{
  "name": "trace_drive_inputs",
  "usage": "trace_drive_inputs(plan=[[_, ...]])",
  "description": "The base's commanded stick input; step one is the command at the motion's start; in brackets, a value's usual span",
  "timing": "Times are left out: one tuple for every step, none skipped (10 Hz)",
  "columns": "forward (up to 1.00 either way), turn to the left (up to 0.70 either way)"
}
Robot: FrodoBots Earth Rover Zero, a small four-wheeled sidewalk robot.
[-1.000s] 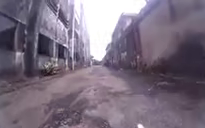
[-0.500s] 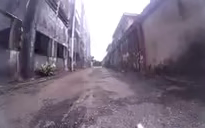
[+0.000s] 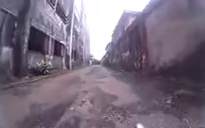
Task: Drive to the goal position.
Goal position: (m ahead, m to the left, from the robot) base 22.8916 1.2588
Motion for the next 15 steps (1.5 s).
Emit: trace_drive_inputs(plan=[[0.70,0.00],[0.70,0.00],[0.70,0.00],[0.70,0.00],[0.70,0.00],[0.70,0.00],[0.70,0.00],[0.70,0.00],[0.70,0.00],[0.70,0.00],[0.70,0.00],[0.70,0.00],[0.70,0.00],[0.70,0.00],[0.70,0.00]])
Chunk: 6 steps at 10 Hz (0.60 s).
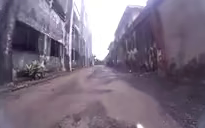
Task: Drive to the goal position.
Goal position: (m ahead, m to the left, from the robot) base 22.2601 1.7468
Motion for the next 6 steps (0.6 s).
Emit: trace_drive_inputs(plan=[[0.70,0.00],[0.70,0.00],[0.70,0.00],[0.70,0.00],[0.70,0.00],[0.70,0.00]])
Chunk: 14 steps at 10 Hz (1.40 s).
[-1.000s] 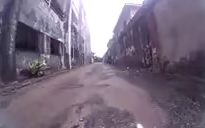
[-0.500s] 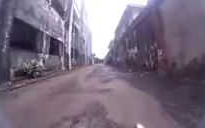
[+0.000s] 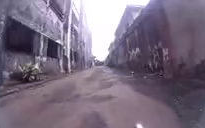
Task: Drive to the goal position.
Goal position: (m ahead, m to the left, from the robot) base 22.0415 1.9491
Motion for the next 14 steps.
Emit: trace_drive_inputs(plan=[[0.70,0.00],[0.70,0.00],[0.70,0.00],[0.70,0.00],[0.70,0.00],[0.70,0.00],[0.70,0.00],[0.70,0.00],[0.70,0.00],[0.70,0.00],[0.70,0.00],[0.70,0.00],[0.70,0.00],[0.70,0.00]])
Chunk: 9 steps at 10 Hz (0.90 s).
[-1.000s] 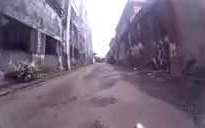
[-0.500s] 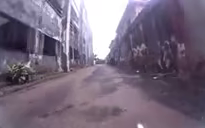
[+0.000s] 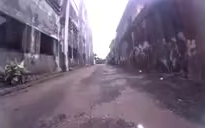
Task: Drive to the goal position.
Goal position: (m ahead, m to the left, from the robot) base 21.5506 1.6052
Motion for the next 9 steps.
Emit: trace_drive_inputs(plan=[[0.70,0.00],[0.70,0.00],[0.70,0.00],[0.70,0.00],[0.70,0.00],[0.70,0.00],[0.70,0.00],[0.70,0.00],[0.70,0.00]])
